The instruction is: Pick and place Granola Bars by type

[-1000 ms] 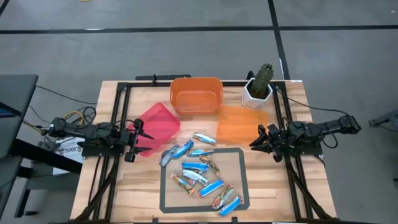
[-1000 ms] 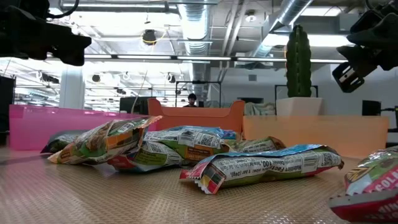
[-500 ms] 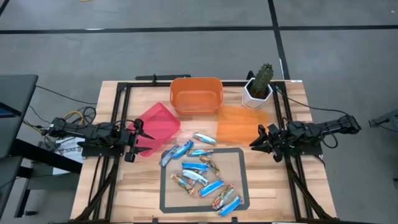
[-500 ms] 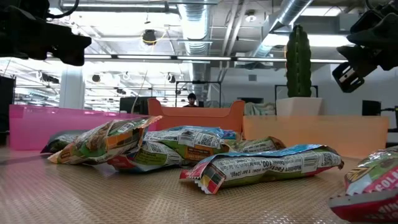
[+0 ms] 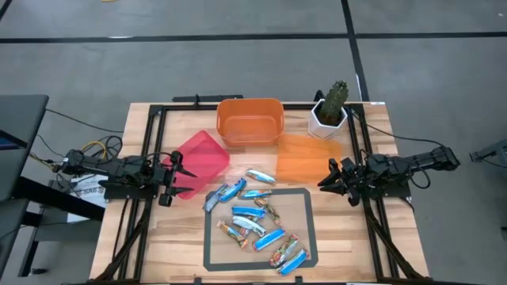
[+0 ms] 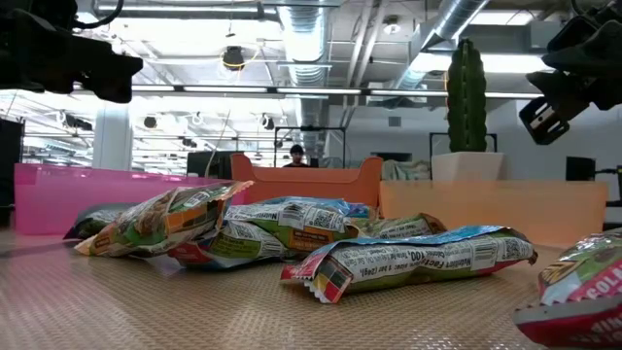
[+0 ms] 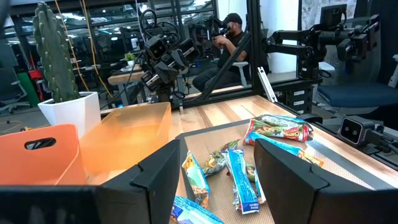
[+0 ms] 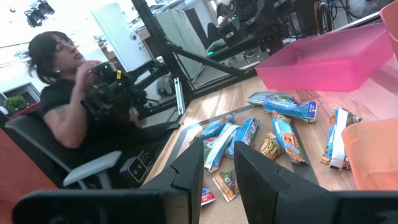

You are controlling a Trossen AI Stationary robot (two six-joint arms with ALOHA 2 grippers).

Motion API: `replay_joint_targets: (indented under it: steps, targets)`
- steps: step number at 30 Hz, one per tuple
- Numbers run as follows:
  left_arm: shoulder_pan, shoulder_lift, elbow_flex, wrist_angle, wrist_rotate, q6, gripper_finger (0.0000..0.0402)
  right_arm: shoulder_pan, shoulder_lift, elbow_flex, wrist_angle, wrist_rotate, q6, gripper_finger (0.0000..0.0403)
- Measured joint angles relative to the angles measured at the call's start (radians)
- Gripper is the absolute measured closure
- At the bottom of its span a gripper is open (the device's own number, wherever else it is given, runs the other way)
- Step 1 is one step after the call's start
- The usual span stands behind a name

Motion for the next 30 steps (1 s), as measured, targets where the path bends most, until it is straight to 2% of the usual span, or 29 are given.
replay_joint_targets:
  steps: [18,22,26,30]
  targets:
    - [0.000,0.000,0.000,0.001,0.000,0.000,0.0203,0.000,0.000,0.000,0.000,0.000,0.000,0.0321]
    - [0.000,0.000,0.000,0.000,0.016,-0.081,0.0203,0.000,0.000,0.000,0.000,0.000,0.000,0.0321]
    - [-0.001,0.000,0.000,0.003,-0.017,-0.152,0.0203,0.000,0.000,0.000,0.000,0.000,0.000,0.0321]
    - [-0.001,0.000,0.000,0.005,-0.022,-0.150,0.0203,0.000,0.000,0.000,0.000,0.000,0.000,0.0321]
